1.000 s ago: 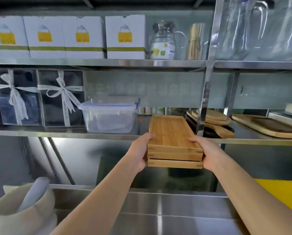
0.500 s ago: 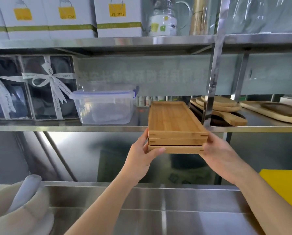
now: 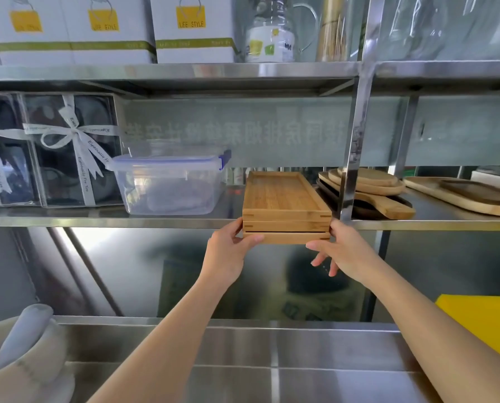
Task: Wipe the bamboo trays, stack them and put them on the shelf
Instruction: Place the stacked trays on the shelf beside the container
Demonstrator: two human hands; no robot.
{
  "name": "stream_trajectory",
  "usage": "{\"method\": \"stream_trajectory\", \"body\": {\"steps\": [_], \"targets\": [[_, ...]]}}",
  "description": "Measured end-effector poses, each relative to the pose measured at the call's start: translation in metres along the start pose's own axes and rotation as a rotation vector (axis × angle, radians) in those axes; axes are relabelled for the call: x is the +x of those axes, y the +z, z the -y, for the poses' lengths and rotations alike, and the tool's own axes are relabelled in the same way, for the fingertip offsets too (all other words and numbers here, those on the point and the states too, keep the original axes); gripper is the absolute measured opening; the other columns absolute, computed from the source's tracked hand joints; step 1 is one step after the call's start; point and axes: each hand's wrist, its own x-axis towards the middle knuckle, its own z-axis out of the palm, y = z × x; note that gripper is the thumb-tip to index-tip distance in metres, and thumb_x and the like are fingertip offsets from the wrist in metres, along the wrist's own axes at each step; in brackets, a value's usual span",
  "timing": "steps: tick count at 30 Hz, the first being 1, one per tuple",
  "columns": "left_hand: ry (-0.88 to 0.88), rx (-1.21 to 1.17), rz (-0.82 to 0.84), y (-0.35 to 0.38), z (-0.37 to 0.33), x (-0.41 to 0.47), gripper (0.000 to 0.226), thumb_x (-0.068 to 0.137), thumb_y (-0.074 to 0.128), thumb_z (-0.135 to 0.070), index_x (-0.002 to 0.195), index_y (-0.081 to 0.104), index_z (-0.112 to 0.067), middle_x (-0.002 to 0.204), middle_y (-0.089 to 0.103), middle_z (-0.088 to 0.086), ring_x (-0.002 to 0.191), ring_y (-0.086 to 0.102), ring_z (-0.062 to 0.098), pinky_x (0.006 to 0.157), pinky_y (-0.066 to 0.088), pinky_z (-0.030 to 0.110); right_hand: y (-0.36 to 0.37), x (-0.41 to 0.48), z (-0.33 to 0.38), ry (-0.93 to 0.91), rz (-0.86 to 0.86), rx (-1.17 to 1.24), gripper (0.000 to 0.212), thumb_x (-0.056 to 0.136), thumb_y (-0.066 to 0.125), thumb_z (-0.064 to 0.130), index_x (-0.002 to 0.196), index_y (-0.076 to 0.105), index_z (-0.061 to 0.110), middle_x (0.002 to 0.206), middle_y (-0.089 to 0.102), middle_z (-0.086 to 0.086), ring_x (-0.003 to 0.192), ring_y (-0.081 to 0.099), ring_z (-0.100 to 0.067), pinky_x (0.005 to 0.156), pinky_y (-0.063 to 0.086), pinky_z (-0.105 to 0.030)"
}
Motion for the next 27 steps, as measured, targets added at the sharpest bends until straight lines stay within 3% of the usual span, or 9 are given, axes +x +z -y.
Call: {"method": "stream_trajectory", "body": {"steps": [3, 4, 7, 9, 13, 19, 23, 27], "targets": [[-0.009, 0.093, -0.035, 0.002, 0.004, 0.019, 0.027, 0.087, 0.061, -0.028, 0.113, 0.065, -0.021, 0.099, 0.069, -0.004, 0.049, 0.057, 0.012, 0.065, 0.049, 0.021, 0.002, 0.018, -0.003, 0.02, -0.022, -0.157, 0.038, 0.087, 0.058, 0.024, 0.122, 0.043, 0.02, 0.094, 0.055, 0.011, 0.047, 0.063, -0.013, 0.032, 0.04, -0.02], [-0.006, 0.107, -0.044, 0.002, 0.006, 0.025, 0.025, 0.087, 0.061, -0.028, 0.11, 0.066, -0.022, 0.097, 0.069, -0.004, 0.043, 0.053, 0.012, 0.061, 0.05, 0.024, 0.004, 0.026, -0.004, 0.024, -0.026, -0.202, 0.038, 0.087, 0.057, 0.027, 0.121, 0.042, 0.021, 0.09, 0.056, 0.011, 0.044, 0.061, -0.011, 0.03, 0.038, -0.018], [-0.035, 0.123, -0.054, 0.002, 0.008, 0.042, 0.022, 0.088, 0.06, -0.028, 0.108, 0.068, -0.021, 0.095, 0.07, 0.002, 0.05, 0.051, 0.02, 0.055, 0.052, 0.034, 0.005, 0.041, -0.005, 0.052, -0.038, -0.251, 0.035, 0.088, 0.055, 0.031, 0.119, 0.042, 0.02, 0.087, 0.056, 0.008, 0.039, 0.058, -0.013, 0.029, 0.035, -0.015], [-0.043, 0.143, -0.061, 0.005, 0.012, 0.054, 0.021, 0.088, 0.06, -0.027, 0.106, 0.069, -0.019, 0.093, 0.069, 0.006, 0.055, 0.049, 0.025, 0.051, 0.05, 0.032, 0.007, 0.051, -0.008, 0.064, -0.053, -0.274, 0.034, 0.089, 0.053, 0.031, 0.119, 0.042, 0.02, 0.093, 0.054, 0.006, 0.041, 0.059, -0.014, 0.03, 0.036, -0.014], [-0.039, 0.151, -0.081, 0.008, 0.018, 0.07, 0.018, 0.088, 0.061, -0.027, 0.101, 0.07, -0.019, 0.074, 0.062, 0.002, 0.043, 0.041, 0.018, 0.042, 0.043, 0.024, 0.009, 0.065, -0.013, 0.068, -0.067, -0.28, 0.032, 0.09, 0.051, 0.029, 0.12, 0.043, 0.02, 0.105, 0.052, 0.004, 0.046, 0.064, -0.015, 0.031, 0.036, -0.014], [-0.031, 0.171, -0.138, 0.013, 0.026, 0.085, 0.015, 0.085, 0.065, -0.029, 0.09, 0.071, -0.016, 0.069, 0.062, 0.002, 0.039, 0.043, 0.017, 0.044, 0.046, 0.027, 0.008, 0.078, -0.016, 0.049, -0.08, -0.245, 0.027, 0.091, 0.051, 0.024, 0.116, 0.049, 0.015, 0.115, 0.058, -0.005, 0.05, 0.067, -0.019, 0.055, 0.05, -0.027], [-0.045, 0.191, -0.19, 0.017, 0.026, 0.091, 0.014, 0.084, 0.066, -0.031, 0.088, 0.072, -0.019, 0.074, 0.067, 0.001, 0.042, 0.05, 0.017, 0.059, 0.058, 0.037, 0.007, 0.081, -0.018, 0.04, -0.128, -0.218, 0.029, 0.091, 0.051, 0.022, 0.118, 0.052, 0.013, 0.121, 0.057, -0.008, 0.047, 0.066, -0.02, 0.057, 0.055, -0.029], [-0.055, 0.186, -0.222, 0.018, 0.028, 0.094, 0.017, 0.082, 0.068, -0.032, 0.089, 0.073, -0.017, 0.072, 0.066, 0.001, 0.046, 0.052, 0.017, 0.061, 0.06, 0.038, 0.009, 0.082, -0.021, 0.02, -0.148, -0.244, 0.028, 0.091, 0.05, 0.023, 0.117, 0.053, 0.014, 0.121, 0.058, -0.009, 0.046, 0.065, -0.021, 0.067, 0.057, -0.037]]}}
